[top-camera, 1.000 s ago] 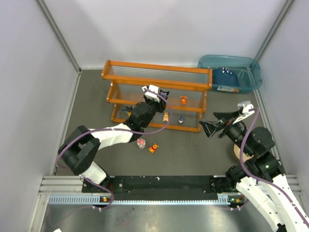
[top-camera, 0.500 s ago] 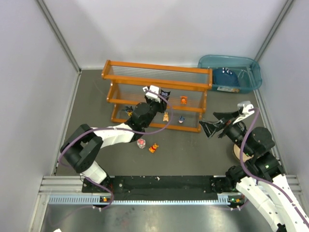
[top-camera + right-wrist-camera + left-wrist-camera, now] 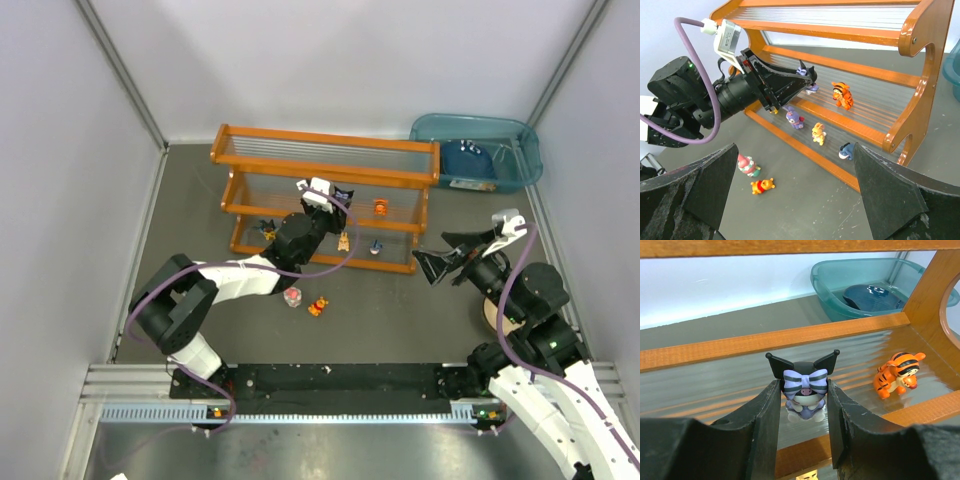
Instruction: Place and organize the plastic toys onto the shelf
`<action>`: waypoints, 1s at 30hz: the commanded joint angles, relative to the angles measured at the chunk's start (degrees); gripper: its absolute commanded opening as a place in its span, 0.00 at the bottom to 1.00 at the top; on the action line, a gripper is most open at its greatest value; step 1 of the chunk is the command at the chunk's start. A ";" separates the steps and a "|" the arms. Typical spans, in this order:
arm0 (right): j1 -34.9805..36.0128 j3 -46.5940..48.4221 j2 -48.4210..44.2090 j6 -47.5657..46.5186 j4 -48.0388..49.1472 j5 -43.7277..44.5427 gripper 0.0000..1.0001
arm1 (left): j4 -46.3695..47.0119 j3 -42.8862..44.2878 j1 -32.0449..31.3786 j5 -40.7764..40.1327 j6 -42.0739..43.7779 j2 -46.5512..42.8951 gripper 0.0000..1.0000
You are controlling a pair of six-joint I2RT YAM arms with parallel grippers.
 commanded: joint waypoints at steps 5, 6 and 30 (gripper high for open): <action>-0.07 -0.65 -0.36 -0.61 1.54 -0.50 0.99 | 5.73 -2.10 0.20 1.40 -0.97 -0.31 0.21; -0.07 -0.65 -0.27 -0.61 1.54 -0.50 0.99 | 5.73 -2.19 0.29 1.49 -1.06 -0.40 0.22; -0.07 -0.74 -0.36 -0.79 1.54 -0.76 0.99 | 5.20 -3.24 0.20 2.46 -1.59 -2.68 0.58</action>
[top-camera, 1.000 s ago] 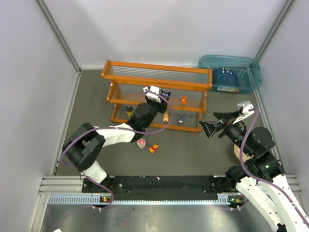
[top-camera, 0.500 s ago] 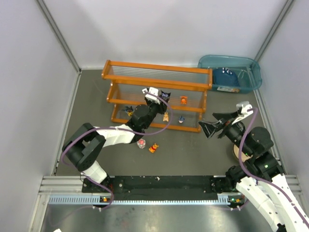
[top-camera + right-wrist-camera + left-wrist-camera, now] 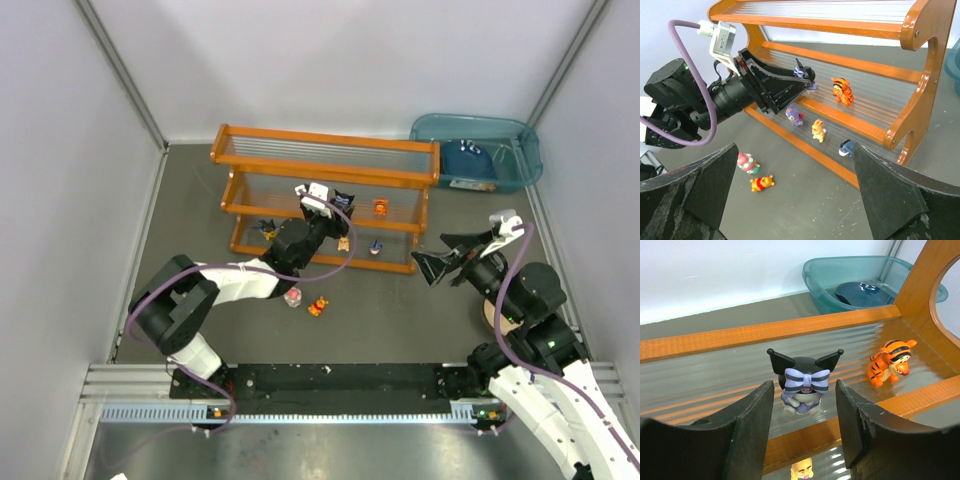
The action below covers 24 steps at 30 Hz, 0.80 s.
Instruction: Place and organize the plastic toys onto the shelf
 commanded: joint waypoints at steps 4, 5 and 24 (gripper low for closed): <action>-0.16 0.10 -0.36 -0.79 1.63 -0.59 0.99 | 1.92 -0.82 0.20 0.69 -0.73 -3.32 0.61; -0.07 0.10 -0.36 -0.87 1.63 -0.68 0.99 | 1.92 -0.99 0.20 0.69 -0.73 -3.76 0.61; -0.16 0.18 0.34 -0.70 1.72 -0.68 0.99 | -11.86 -14.08 0.20 1.56 -4.42 -29.41 0.76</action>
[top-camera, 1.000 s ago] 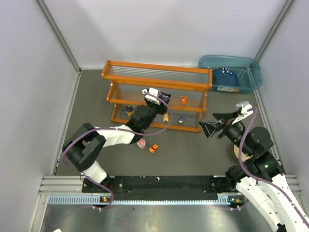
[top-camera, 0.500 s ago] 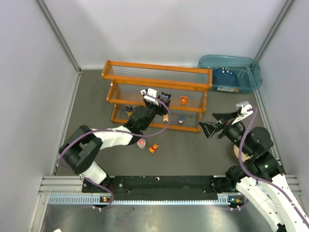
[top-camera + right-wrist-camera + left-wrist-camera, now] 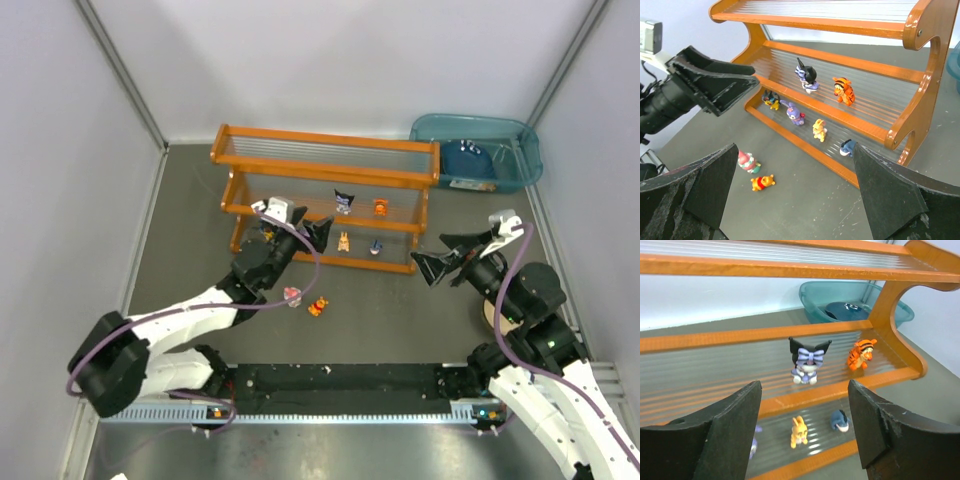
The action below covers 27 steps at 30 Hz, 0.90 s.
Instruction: Place and organize the plastic toys onto the shelf
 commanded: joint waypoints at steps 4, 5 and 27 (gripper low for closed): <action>-0.07 0.01 0.28 -0.68 1.63 -0.55 0.99 | -12.64 -8.51 0.02 2.31 -3.78 -14.48 0.82; -0.07 0.01 0.19 -0.59 1.63 -0.72 0.99 | -13.45 -11.31 -0.15 2.23 -4.13 -17.80 0.83; -0.07 -0.43 -0.16 -0.68 1.45 -1.08 0.99 | -25.05 -28.04 -10.67 -14.18 -13.09 -37.27 0.99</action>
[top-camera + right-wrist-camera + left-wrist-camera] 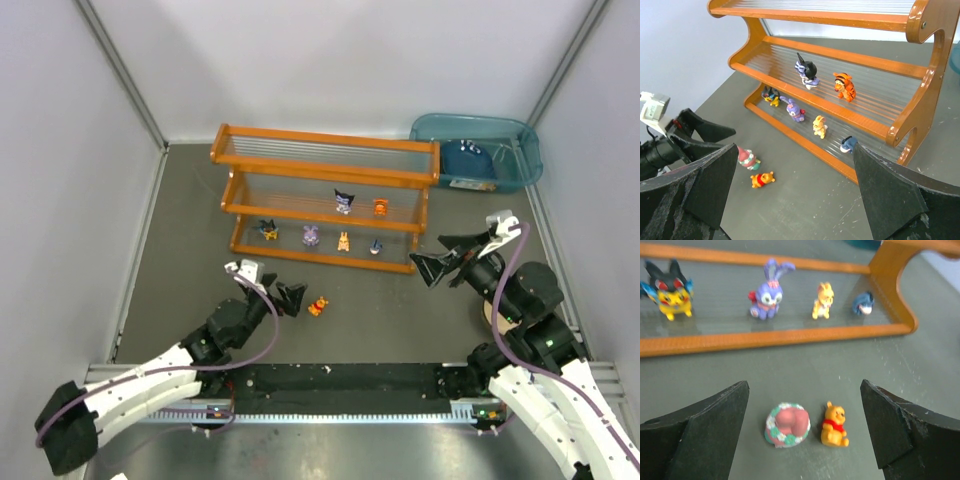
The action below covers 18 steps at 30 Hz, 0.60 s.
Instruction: Place and organize the plastic toys onto the shelf
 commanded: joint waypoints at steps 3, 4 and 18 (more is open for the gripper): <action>-0.07 0.20 -0.20 -0.76 1.47 -0.70 0.99 | -4.78 3.77 -13.21 -18.78 -6.46 8.22 0.99; -0.07 0.29 -0.20 -0.68 1.56 -0.70 0.99 | -5.57 4.39 -14.10 -21.07 -7.77 9.97 0.99; -0.16 0.11 -0.38 -0.59 1.65 -0.88 0.99 | -6.02 2.72 -14.55 -23.20 -7.61 7.78 0.99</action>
